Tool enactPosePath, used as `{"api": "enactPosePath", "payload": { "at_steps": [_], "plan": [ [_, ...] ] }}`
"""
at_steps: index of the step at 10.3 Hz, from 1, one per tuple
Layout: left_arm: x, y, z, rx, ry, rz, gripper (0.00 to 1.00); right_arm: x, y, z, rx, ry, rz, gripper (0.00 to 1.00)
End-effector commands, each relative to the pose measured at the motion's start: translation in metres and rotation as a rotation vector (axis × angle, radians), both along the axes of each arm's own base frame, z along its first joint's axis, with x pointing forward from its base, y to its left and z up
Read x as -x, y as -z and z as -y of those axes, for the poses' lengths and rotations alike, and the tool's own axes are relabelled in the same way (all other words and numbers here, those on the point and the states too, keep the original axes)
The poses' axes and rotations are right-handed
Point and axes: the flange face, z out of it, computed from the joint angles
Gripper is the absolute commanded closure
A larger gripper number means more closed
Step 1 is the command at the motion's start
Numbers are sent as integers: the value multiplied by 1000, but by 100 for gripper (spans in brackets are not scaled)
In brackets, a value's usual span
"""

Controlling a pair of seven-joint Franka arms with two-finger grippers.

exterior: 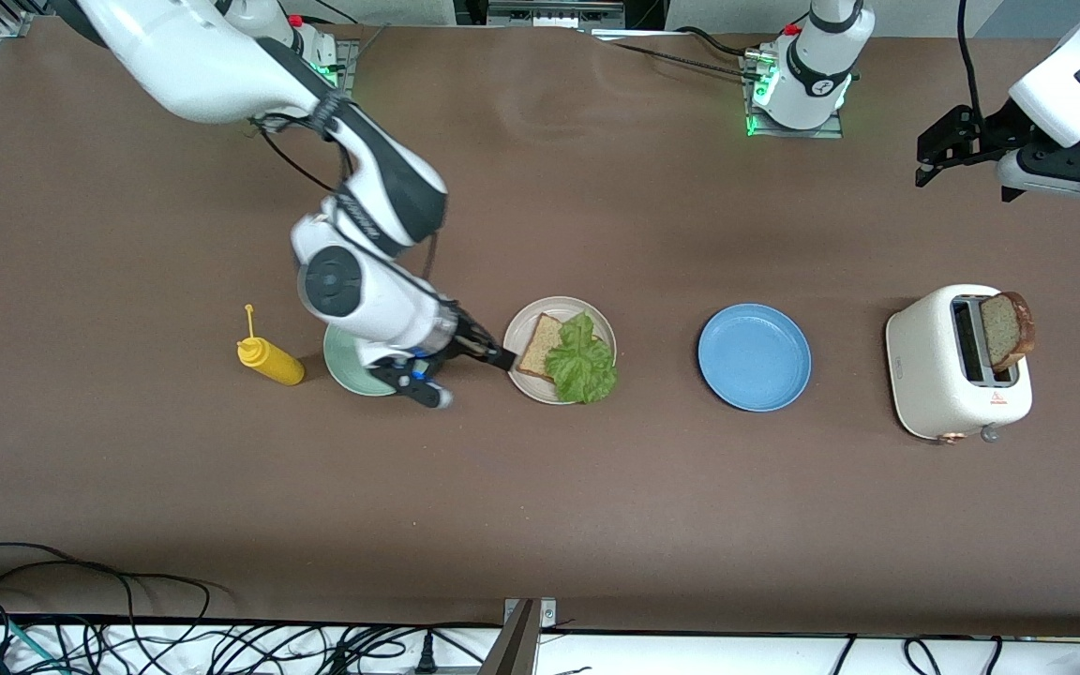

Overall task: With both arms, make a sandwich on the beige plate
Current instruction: 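Release the lettuce onto the bread and withdraw the right gripper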

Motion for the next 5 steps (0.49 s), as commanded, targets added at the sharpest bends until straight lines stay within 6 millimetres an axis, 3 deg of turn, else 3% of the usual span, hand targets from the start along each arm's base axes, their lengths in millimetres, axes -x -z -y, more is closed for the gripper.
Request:
{"api": "enactPosePath", "payload": {
  "at_steps": [1,3,5],
  "plan": [
    [2,-5,9,22,8,9,0,-2,-48,73,73,-176,-17,0],
    [4,-5,24,16,37,9,0,-8,-72,141,100,-321,-34,0],
    [3,-6,20,15,31,13,0,-10,-100,196,235,-439,-1,0]
  ]
}}
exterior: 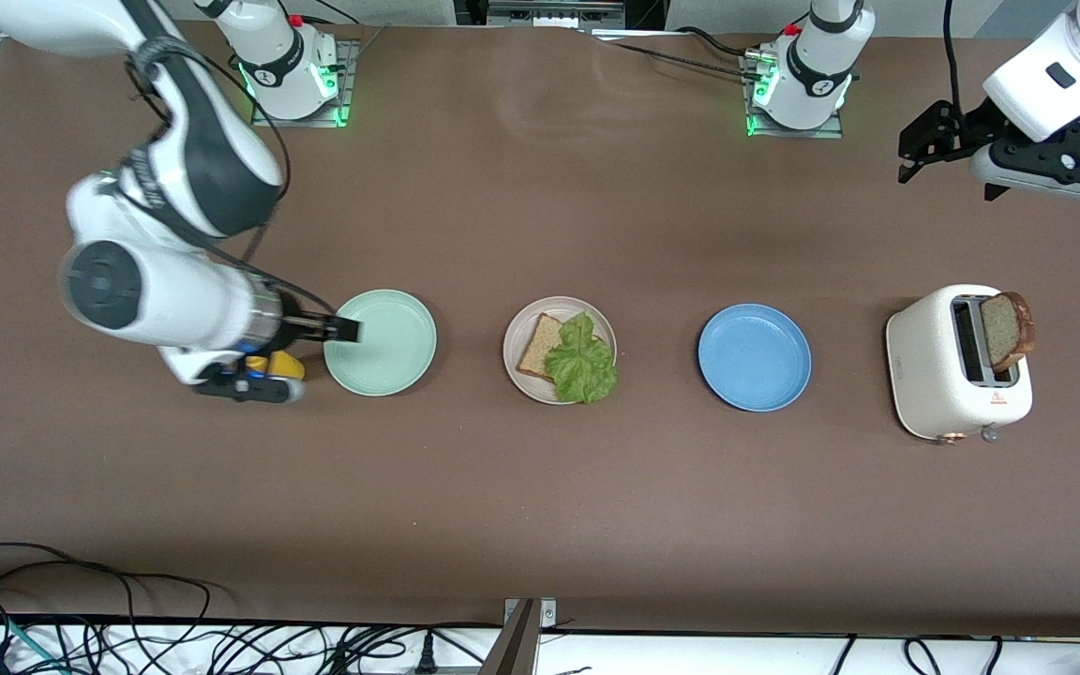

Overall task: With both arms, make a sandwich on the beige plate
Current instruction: 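Move the right gripper down to the yellow squeeze bottle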

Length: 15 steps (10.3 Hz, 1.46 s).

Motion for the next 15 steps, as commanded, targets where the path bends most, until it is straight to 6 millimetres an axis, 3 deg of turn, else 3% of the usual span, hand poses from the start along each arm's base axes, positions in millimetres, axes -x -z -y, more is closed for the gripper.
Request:
{"api": "enactPosePath", "payload": {
  "at_steps": [1,3,5,6,7,9,10,13,15],
  "plan": [
    [0,-7,-3,15,-12,14,0,10,-38,42,181,-128,69,0],
    [0,-8,-3,16,-12,16,0,18,-63,78,241,-177,98,0],
    [0,-7,-3,15,-12,14,0,38,-77,97,281,-152,108,0],
    [0,-7,-3,15,-13,14,0,45,-71,98,288,-153,115,0],
    [0,-7,-3,15,-13,14,0,46,-51,106,280,-145,130,0],
    [0,-7,-3,15,-13,14,0,54,-43,115,189,-124,144,0],
    [0,-7,-3,15,-13,14,0,52,-38,128,172,-160,143,0],
    [0,-7,-3,15,-13,14,0,41,-25,158,23,-427,175,0],
    [0,-7,-4,15,-15,14,0,38,4,186,-54,-620,238,0]
  ]
}}
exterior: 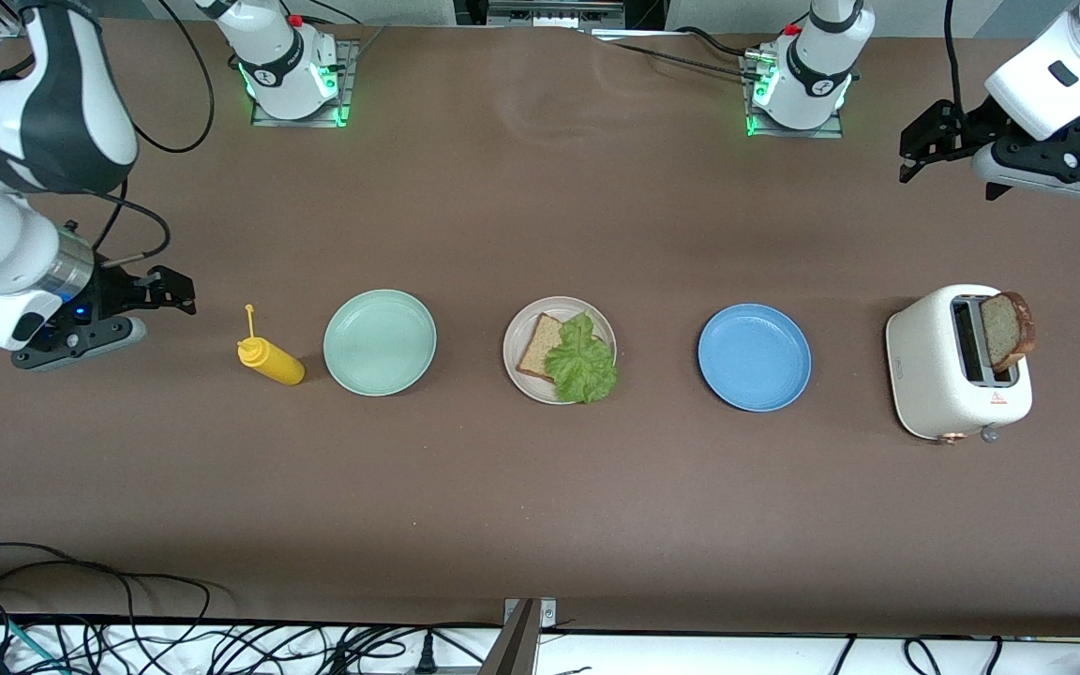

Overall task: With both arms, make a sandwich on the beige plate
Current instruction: 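Move the right gripper down to the yellow squeeze bottle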

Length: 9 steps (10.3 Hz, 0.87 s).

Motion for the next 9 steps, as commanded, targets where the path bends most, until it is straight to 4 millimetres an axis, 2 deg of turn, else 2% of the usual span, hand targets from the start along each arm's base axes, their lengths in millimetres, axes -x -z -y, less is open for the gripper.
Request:
{"api": "enactPosePath", "payload": {
  "at_steps": [1,3,5,7,9],
  "plan": [
    [0,-6,-1,14,-9,12,0,3,36,31,-102,-237,63,0],
    [0,-6,-1,14,-9,12,0,7,74,62,-294,-368,101,0],
    [0,-6,-1,14,-9,12,0,9,116,83,-429,-488,126,0],
    [0,-6,-1,14,-9,12,0,11,157,100,-505,-565,146,0],
    [0,-6,-1,16,-9,11,0,13,196,106,-602,-654,234,0]
  ]
}}
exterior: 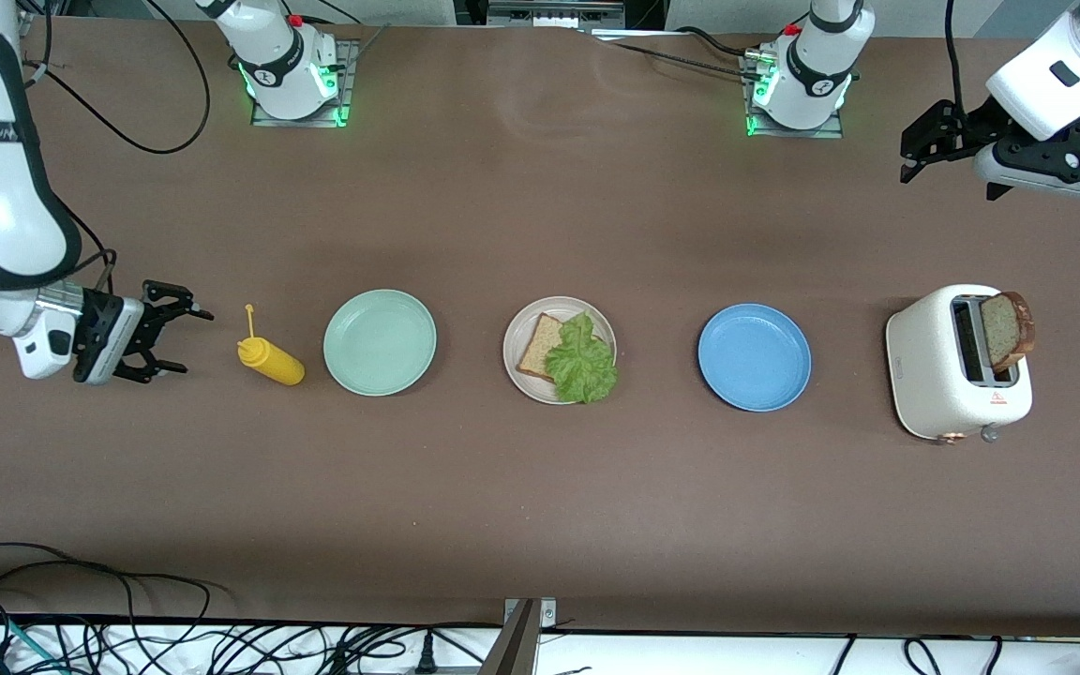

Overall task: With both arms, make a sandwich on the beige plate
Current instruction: 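Move the right gripper down to the yellow squeeze bottle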

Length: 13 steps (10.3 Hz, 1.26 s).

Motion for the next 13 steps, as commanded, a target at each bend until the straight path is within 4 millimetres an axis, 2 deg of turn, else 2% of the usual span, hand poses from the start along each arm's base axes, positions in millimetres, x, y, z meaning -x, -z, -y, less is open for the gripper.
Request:
{"api": "enactPosePath", "payload": {
  "at_steps": [1,6,11,13],
  "plan": [
    [0,-6,0,14,-7,10,0,2,39,10,-129,-56,77,0],
    [0,-6,-1,14,-9,10,0,-4,87,-2,-251,-114,192,0],
    [0,-6,-1,14,-9,11,0,1,112,-16,-291,-151,196,0],
    [0,-6,-1,14,-9,11,0,0,117,-36,-320,-165,189,0]
  ]
}}
